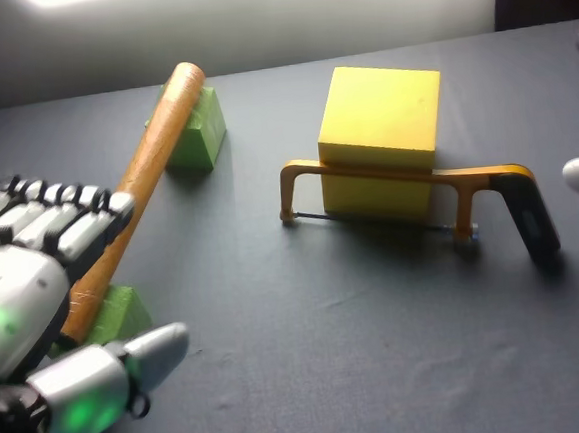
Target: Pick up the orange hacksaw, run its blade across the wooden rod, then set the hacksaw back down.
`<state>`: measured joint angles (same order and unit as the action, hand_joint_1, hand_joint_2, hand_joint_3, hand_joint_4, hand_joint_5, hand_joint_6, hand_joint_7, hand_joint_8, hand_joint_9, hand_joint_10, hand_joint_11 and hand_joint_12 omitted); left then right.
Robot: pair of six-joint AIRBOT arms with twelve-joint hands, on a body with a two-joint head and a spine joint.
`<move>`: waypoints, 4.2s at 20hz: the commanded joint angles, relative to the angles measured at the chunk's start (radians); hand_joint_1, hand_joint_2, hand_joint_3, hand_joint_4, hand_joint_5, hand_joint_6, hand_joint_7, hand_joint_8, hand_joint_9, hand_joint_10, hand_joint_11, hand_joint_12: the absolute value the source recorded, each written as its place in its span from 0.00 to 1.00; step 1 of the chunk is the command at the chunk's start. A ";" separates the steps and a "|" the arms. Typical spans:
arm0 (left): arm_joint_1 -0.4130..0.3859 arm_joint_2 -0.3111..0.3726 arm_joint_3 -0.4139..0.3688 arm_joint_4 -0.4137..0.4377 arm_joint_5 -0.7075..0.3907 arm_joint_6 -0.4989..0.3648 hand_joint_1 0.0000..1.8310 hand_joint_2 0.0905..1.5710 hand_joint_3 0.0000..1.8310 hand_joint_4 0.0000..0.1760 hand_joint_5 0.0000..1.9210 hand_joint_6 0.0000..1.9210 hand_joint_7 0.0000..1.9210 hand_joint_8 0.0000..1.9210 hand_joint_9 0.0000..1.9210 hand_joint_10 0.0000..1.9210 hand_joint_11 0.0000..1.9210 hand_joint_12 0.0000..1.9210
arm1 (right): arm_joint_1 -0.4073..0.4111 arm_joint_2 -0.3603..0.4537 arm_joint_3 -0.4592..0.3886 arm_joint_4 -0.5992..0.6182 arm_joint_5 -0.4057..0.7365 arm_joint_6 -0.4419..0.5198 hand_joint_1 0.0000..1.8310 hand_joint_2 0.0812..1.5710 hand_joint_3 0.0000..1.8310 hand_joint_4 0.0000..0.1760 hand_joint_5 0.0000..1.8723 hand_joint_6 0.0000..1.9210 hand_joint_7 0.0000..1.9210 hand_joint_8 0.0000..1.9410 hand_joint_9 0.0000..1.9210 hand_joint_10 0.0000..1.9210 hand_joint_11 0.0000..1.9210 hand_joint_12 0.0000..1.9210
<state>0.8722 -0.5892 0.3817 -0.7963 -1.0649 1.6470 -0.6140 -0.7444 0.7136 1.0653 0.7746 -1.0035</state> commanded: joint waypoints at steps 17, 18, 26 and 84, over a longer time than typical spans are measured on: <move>0.260 -0.141 0.007 0.083 -0.396 -0.132 0.00 0.76 0.00 0.00 0.06 0.00 0.06 0.00 0.05 0.00 0.00 0.12 | 0.012 -0.226 0.207 0.098 -0.040 -0.046 0.68 0.67 0.00 0.00 0.13 0.00 0.12 0.00 0.09 0.00 0.00 0.30; 0.265 -0.141 0.008 0.083 -0.397 -0.132 0.00 0.76 0.00 0.00 0.06 0.00 0.07 0.00 0.06 0.00 0.00 0.13 | 0.012 -0.231 0.209 0.098 -0.045 -0.045 0.68 0.67 0.00 0.00 0.14 0.00 0.12 0.00 0.10 0.00 0.00 0.31; 0.296 -0.166 0.042 0.112 -0.398 -0.150 0.00 0.75 0.00 0.00 0.06 0.00 0.06 0.00 0.05 0.00 0.00 0.10 | 0.016 -0.278 0.237 0.144 -0.060 -0.048 0.64 0.69 0.00 0.00 0.15 0.01 0.13 0.00 0.10 0.00 0.00 0.33; 0.310 -0.305 0.143 0.087 -0.312 -0.151 0.00 0.75 0.00 0.00 0.07 0.00 0.06 0.00 0.05 0.00 0.00 0.12 | 0.451 -0.360 0.167 0.066 0.106 -0.425 0.67 0.67 0.00 0.09 0.54 0.47 0.58 0.43 0.64 0.03 0.40 0.56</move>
<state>1.1801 -0.8864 0.5262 -0.7326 -1.3415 1.4948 -0.1757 -1.1339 0.8951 1.2049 0.8185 -1.4551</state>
